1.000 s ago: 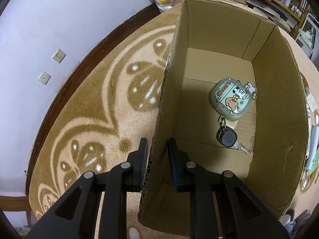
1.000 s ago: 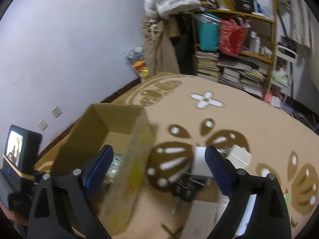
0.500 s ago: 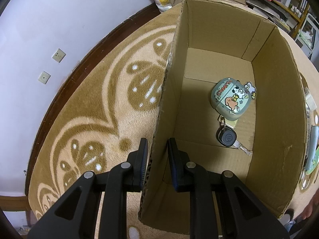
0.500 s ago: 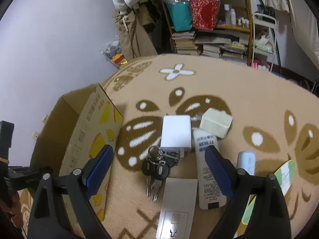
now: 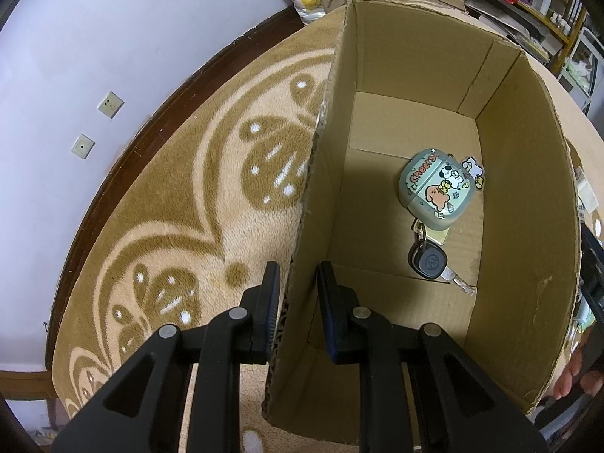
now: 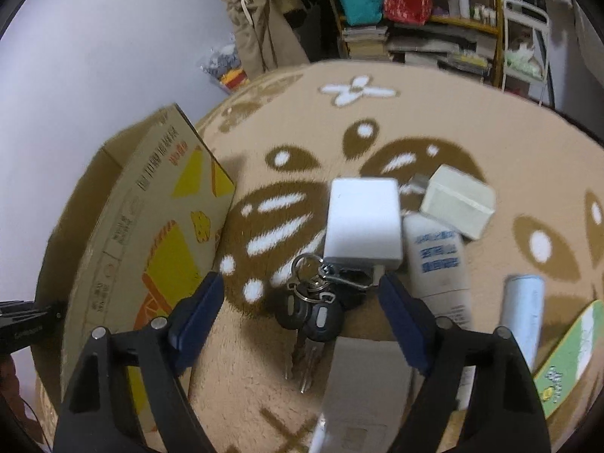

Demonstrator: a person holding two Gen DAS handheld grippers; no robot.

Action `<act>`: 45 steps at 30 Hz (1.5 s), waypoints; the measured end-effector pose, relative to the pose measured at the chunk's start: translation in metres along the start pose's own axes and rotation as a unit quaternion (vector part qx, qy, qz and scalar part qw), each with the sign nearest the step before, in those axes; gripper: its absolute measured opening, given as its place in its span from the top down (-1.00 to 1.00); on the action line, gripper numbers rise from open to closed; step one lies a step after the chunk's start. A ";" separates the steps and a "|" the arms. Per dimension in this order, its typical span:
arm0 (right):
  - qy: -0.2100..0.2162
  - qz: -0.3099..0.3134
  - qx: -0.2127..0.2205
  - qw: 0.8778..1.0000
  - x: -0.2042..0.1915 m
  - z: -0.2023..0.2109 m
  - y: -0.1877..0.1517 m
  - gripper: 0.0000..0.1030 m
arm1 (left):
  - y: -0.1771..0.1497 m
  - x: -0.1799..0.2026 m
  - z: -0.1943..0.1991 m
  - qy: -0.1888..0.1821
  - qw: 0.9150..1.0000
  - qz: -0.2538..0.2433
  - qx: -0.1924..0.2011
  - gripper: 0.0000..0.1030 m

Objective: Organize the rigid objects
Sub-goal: 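Grasp the key ring with keys beside the white charger using the right tool, then lift the key ring and carry it toward the box with the right tool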

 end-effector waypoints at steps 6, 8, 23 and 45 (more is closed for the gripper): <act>-0.035 -0.009 -0.041 0.999 0.008 -0.027 -0.014 -0.65 | 0.000 0.000 0.000 0.001 1.000 0.001 -0.002 0.63; -0.040 -0.014 -0.037 0.998 0.011 -0.030 -0.015 -0.64 | 0.000 0.000 0.000 0.002 1.000 0.000 -0.002 0.63; -0.098 -0.011 -0.025 0.995 0.020 -0.027 -0.009 0.21 | -0.001 0.001 0.000 0.001 1.000 0.002 0.000 0.63; -0.004 -0.054 0.085 0.995 -0.007 0.044 0.029 0.44 | -0.002 0.000 0.000 -0.001 1.000 0.003 -0.001 0.63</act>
Point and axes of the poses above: each gripper's, at about its wrist camera, not at the fingertips, and z roughly against the way its jaws point, x to its right, y to its top, the point moved 10 cm from there along -z, roughly the way its jaws point, and after that the axes turned 1 degree about -y, right-handed, at the moved point
